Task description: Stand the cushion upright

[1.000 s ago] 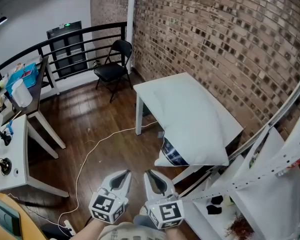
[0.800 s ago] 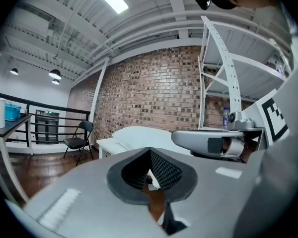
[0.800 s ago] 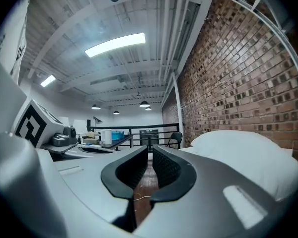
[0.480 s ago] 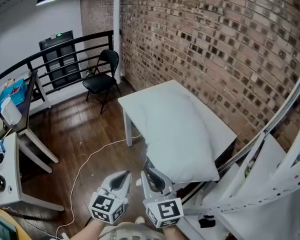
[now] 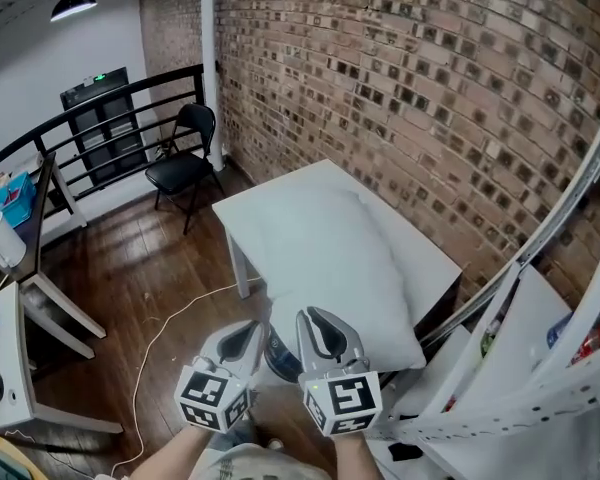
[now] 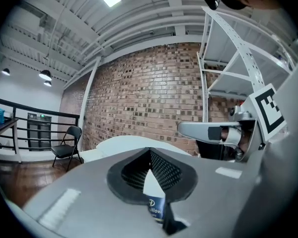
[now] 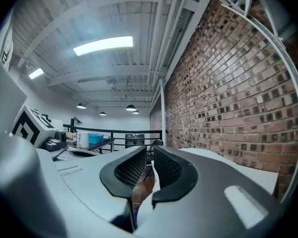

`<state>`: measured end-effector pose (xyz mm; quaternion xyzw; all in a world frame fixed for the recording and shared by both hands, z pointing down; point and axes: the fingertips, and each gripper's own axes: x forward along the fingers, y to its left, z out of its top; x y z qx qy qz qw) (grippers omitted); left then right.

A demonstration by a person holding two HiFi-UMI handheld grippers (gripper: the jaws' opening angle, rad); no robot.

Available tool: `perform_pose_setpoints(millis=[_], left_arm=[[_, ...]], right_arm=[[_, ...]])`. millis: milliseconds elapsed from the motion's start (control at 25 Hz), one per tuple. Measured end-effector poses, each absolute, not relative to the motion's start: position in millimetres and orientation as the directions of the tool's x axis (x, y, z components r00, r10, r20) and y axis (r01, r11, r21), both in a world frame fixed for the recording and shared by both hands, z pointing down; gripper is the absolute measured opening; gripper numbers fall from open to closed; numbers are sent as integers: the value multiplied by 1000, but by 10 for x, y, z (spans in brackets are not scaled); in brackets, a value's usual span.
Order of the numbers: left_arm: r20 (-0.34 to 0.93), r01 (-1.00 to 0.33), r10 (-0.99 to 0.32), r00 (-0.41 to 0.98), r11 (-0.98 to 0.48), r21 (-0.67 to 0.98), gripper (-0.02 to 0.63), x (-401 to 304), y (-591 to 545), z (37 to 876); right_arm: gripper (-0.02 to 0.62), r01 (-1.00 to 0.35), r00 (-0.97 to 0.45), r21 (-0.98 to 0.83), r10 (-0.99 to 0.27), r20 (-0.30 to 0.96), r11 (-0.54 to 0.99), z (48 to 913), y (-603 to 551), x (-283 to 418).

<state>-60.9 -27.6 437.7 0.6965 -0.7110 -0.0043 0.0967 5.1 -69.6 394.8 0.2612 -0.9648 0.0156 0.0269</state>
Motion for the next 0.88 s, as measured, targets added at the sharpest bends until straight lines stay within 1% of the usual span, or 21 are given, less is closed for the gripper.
perform_pose_setpoints(millis=[200, 360, 520, 640, 880], left_arm=[[152, -989, -988, 4, 18, 144, 0, -664, -597, 4329], [157, -988, -987, 16, 9, 155, 0, -790, -901, 4347], [186, -981, -981, 50, -13, 194, 0, -916, -1263, 4433], [215, -972, -974, 78, -26, 235, 24, -1029, -1538, 4538], [273, -940, -956, 110, -11, 340, 63, -1260, -1972, 4734]], right_arm=[[45, -567, -822, 5, -566, 67, 824, 3883, -1043, 88], [78, -617, -783, 21, -616, 86, 787, 3878, -1424, 137], [86, -654, -751, -6, -648, 127, 757, 3906, -1921, 240], [115, -674, -731, -43, -659, 177, 737, 3980, -2299, 274], [125, -697, -705, -73, -662, 253, 714, 4096, -2874, 296]])
